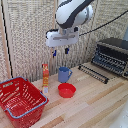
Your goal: Kindly position your hand close to the oven tray's handle. Softly yet firmly grasp the handle using your hand. Slowly and with caution, draw the tray out until it is fully stretched out.
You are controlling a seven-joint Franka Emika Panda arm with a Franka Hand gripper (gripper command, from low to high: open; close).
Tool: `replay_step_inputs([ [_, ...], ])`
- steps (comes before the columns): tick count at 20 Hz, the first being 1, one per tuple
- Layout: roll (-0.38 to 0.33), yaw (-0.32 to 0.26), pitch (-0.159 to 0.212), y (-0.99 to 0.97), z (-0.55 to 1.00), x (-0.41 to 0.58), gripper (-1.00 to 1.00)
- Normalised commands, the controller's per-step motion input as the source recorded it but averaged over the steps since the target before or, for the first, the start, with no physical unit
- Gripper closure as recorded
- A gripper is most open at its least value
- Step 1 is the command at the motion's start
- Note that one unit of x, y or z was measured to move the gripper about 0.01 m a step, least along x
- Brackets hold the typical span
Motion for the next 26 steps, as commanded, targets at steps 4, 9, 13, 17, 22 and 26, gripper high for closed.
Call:
replay_step_inputs([
  [4, -0.3, 0.192, -0.03, -0.2, 0.0, -0.102, -1.0],
  [9, -0.315, 0.181, -0.026, -0.2, 0.0, -0.113, -1.0],
  [13, -0.315, 0.181, -0.025, -0.2, 0.0, -0.111, -1.0],
  [17, -0.318, 0.178, -0.02, -0.21, 0.0, -0.107, -1.0],
  [22, -0.334, 0.164, -0.009, -0.22, 0.0, -0.101, -1.0],
  [26, -0.345, 0.152, -0.007, -0.25, 0.0, -0.111, -1.0],
])
